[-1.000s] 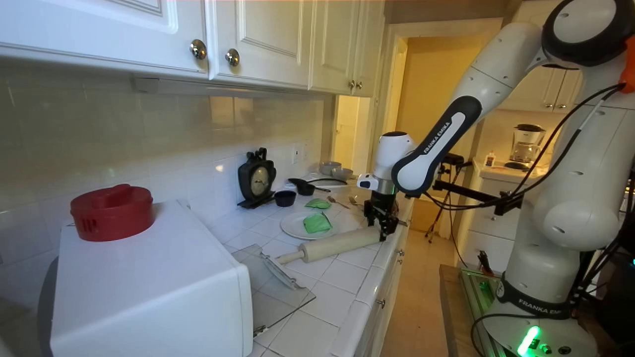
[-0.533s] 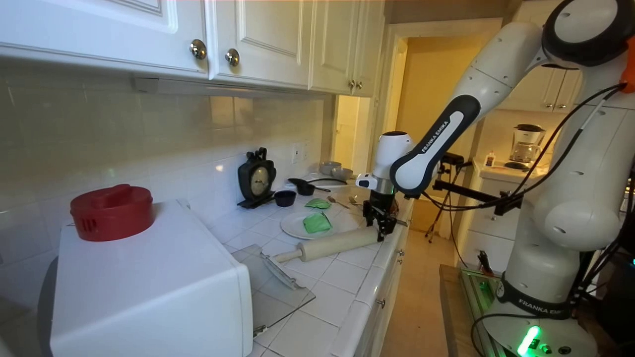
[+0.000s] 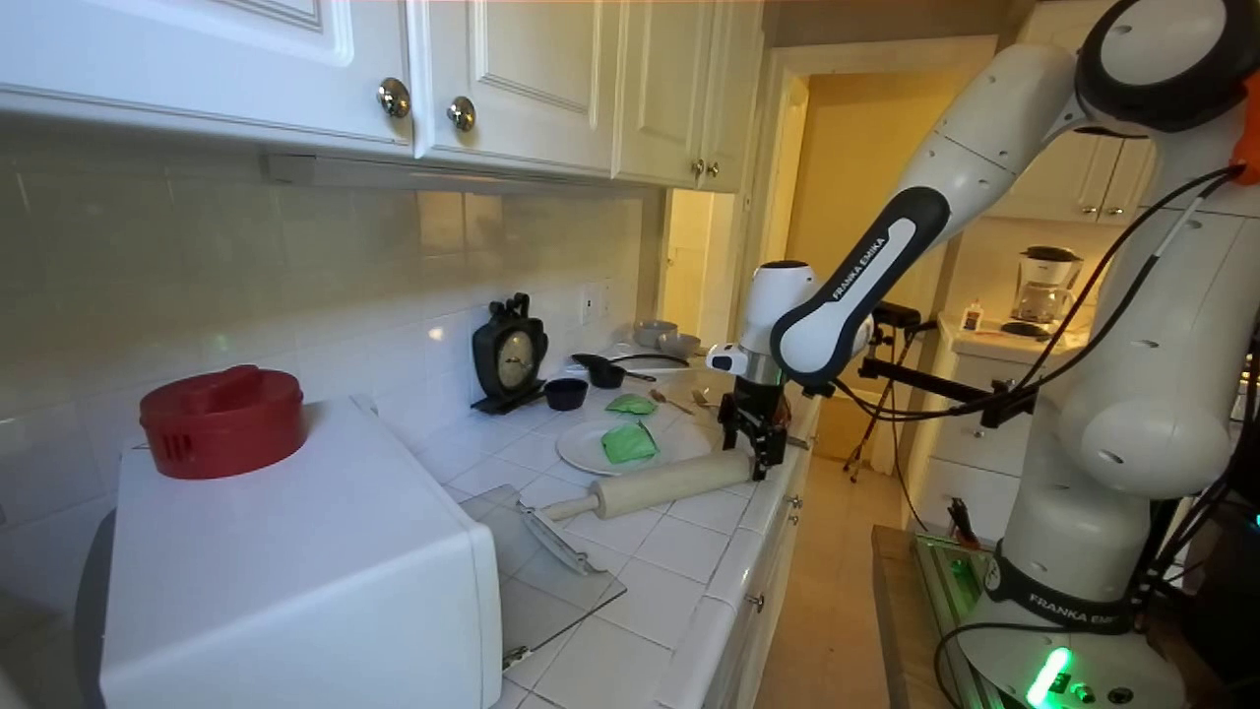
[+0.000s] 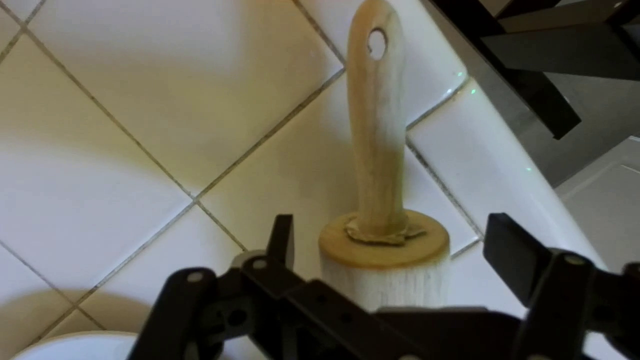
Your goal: Move the rolling pin to the right
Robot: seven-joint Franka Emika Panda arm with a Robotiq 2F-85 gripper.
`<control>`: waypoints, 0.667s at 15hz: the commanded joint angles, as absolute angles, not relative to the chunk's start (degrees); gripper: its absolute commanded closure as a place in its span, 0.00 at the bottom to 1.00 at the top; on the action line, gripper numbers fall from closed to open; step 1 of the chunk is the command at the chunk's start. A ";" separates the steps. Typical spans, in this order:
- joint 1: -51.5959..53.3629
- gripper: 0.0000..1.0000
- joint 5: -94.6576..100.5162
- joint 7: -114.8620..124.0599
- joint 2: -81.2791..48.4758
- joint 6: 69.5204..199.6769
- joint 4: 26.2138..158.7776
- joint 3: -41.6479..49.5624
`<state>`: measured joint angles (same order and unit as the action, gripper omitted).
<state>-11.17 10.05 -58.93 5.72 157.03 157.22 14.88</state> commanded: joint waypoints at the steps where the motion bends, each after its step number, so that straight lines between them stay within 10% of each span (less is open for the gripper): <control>1: -10.76 0.18 6.68 -59.45 5.12 157.87 157.22 15.07; 10: -12.71 0.16 7.04 -58.30 5.95 156.94 157.22 16.69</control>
<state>-12.07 7.73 -58.82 5.68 157.03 157.22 16.36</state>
